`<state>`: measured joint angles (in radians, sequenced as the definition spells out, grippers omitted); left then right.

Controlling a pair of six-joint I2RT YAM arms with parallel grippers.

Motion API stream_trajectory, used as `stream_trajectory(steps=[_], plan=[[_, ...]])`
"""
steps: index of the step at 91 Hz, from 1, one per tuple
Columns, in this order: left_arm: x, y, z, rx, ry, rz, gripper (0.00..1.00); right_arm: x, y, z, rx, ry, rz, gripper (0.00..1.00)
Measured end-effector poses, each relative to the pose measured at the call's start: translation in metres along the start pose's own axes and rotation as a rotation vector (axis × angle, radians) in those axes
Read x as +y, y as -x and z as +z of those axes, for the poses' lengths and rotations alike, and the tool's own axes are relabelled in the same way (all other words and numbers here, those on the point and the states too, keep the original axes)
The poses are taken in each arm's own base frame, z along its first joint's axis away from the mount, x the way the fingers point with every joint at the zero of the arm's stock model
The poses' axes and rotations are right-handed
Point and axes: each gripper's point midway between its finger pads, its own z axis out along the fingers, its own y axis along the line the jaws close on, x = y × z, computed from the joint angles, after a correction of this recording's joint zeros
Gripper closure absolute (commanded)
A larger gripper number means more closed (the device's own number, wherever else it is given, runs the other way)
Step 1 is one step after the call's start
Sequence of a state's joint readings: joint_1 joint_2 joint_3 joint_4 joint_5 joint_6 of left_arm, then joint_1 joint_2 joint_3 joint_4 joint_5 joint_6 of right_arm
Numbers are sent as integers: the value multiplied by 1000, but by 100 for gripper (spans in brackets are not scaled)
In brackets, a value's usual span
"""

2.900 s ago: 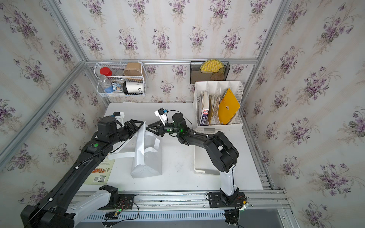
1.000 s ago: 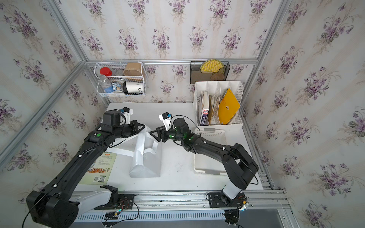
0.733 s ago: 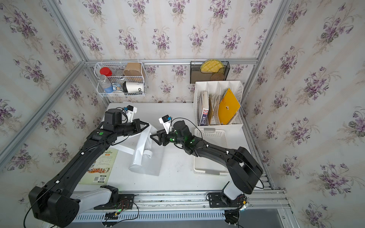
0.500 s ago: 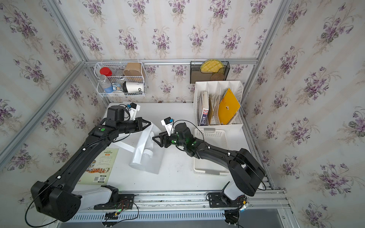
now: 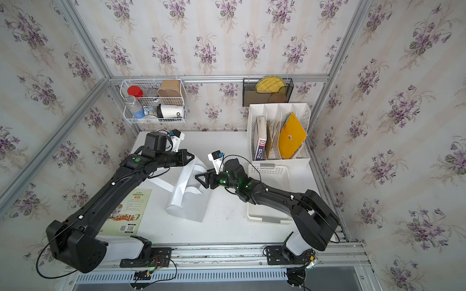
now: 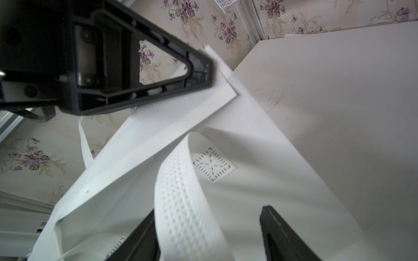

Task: Place the ice pack in the delivery bag
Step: Seal the delivery bag at the center of the board.

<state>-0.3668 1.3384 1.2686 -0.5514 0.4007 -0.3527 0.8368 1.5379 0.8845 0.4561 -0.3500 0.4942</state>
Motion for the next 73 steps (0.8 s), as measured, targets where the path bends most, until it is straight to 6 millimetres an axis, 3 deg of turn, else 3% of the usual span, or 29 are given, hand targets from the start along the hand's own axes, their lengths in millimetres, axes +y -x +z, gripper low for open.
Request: stream_trajectory(steps=[21,57,73], plan=[[2,-6,-9,16,30,-3,61,-12,3,4,-5,-63,14,42],[0,-23,-9,91,5,12,53,-19,-1,7,3,-88,46,66],[-2,-28,-4,118,-14,25,58,-19,-2,7,8,-91,47,75]])
